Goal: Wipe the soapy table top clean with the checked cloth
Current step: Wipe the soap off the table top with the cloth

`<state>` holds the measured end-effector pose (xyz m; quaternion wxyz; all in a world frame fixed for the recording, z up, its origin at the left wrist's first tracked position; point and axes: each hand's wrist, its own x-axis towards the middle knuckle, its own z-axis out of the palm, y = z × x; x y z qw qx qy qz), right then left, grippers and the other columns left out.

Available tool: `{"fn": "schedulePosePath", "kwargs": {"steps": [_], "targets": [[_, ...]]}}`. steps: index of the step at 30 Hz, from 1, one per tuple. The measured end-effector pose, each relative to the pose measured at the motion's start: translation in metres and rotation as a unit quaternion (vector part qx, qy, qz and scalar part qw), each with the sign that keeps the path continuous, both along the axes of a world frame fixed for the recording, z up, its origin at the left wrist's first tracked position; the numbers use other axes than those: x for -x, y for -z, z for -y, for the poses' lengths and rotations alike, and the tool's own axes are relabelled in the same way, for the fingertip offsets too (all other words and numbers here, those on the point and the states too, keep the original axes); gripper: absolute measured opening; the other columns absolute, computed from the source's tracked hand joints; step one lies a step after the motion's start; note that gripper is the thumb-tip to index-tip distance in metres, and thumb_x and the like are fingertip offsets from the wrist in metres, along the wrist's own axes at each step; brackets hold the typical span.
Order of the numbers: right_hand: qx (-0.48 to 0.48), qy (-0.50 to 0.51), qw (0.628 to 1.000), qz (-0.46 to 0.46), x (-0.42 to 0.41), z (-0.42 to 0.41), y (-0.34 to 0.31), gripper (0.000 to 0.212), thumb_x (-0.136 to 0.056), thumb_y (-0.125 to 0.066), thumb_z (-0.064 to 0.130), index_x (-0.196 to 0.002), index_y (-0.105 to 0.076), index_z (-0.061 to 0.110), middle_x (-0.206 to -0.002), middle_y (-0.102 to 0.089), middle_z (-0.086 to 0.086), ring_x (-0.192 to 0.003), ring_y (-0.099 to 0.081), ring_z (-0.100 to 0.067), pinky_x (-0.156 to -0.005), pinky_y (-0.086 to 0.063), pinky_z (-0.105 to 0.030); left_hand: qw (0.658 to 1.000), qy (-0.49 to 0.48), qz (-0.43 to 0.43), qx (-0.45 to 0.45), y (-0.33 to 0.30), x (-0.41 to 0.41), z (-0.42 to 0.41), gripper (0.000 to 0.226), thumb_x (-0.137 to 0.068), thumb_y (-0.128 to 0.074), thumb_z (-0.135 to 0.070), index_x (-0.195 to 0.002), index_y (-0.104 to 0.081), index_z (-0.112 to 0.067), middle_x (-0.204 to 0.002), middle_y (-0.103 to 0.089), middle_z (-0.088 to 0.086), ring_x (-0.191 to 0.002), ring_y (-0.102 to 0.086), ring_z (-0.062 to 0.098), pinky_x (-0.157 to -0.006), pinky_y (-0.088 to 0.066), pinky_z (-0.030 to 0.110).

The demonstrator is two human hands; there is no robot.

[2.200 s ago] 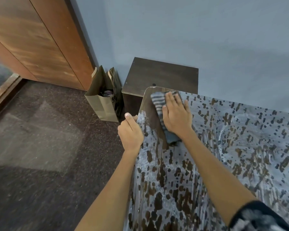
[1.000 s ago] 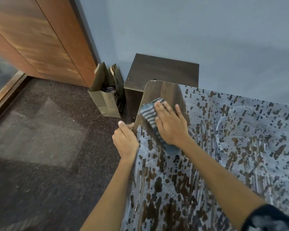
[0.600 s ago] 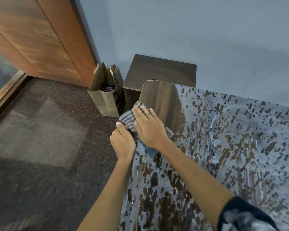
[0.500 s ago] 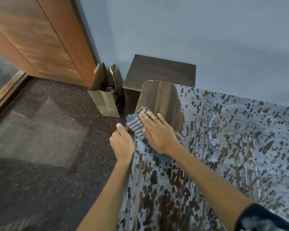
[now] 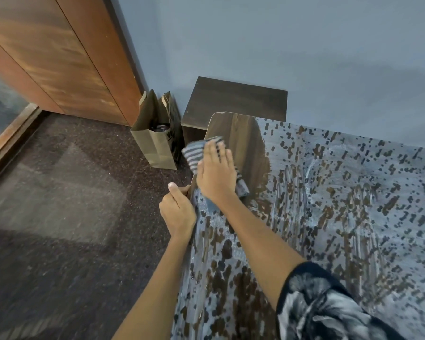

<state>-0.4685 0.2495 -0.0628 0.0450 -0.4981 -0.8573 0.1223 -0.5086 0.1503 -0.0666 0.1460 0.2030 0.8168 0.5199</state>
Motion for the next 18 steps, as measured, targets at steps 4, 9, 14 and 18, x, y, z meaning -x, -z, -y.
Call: {"fn": "schedulePosePath", "kwargs": {"steps": [4,9,14,18], "targets": [[-0.013,-0.148,0.988,-0.036,-0.035,0.027,0.0,0.056,-0.098,-0.011,0.033,-0.147,-0.023,0.009,-0.154,-0.023,-0.006,-0.144,-0.014,-0.02,-0.116,-0.001,-0.032,1.0,-0.013,-0.012,0.006,-0.007,-0.003,0.0,0.054,-0.102,-0.027,-0.02,-0.076,-0.07,-0.002,-0.067,-0.06,0.001,-0.057,-0.051,0.012,-0.061,-0.036,0.025],[-0.007,-0.173,0.985,0.017,-0.078,0.024,-0.004,0.053,-0.099,-0.009,0.036,-0.149,-0.01,0.018,-0.157,-0.01,0.004,-0.144,-0.002,-0.01,-0.115,0.007,-0.032,1.0,-0.018,0.001,0.015,-0.009,-0.004,0.004,0.057,-0.102,-0.026,-0.022,-0.076,-0.072,0.0,-0.065,-0.063,0.005,-0.054,-0.05,0.006,-0.06,-0.037,0.026],[0.001,-0.005,1.0,0.029,-0.068,0.008,-0.005,0.054,-0.099,-0.012,0.033,-0.15,-0.006,0.015,-0.158,-0.006,0.001,-0.145,0.002,-0.015,-0.114,0.01,-0.037,1.0,-0.01,-0.02,0.001,-0.007,-0.006,0.015,0.056,-0.101,-0.024,-0.024,-0.086,-0.074,-0.003,-0.078,-0.072,0.012,-0.061,-0.056,0.012,-0.065,-0.041,0.024],[0.017,0.044,0.998,0.039,-0.028,0.01,-0.009,0.055,-0.1,-0.016,0.03,-0.149,0.0,0.01,-0.158,0.001,-0.006,-0.145,0.005,-0.023,-0.114,0.011,-0.038,0.999,-0.013,-0.03,0.003,-0.008,-0.008,0.016,0.062,-0.096,-0.02,-0.032,-0.085,-0.074,-0.002,-0.075,-0.072,0.012,-0.059,-0.054,0.011,-0.058,-0.038,0.018]]}}
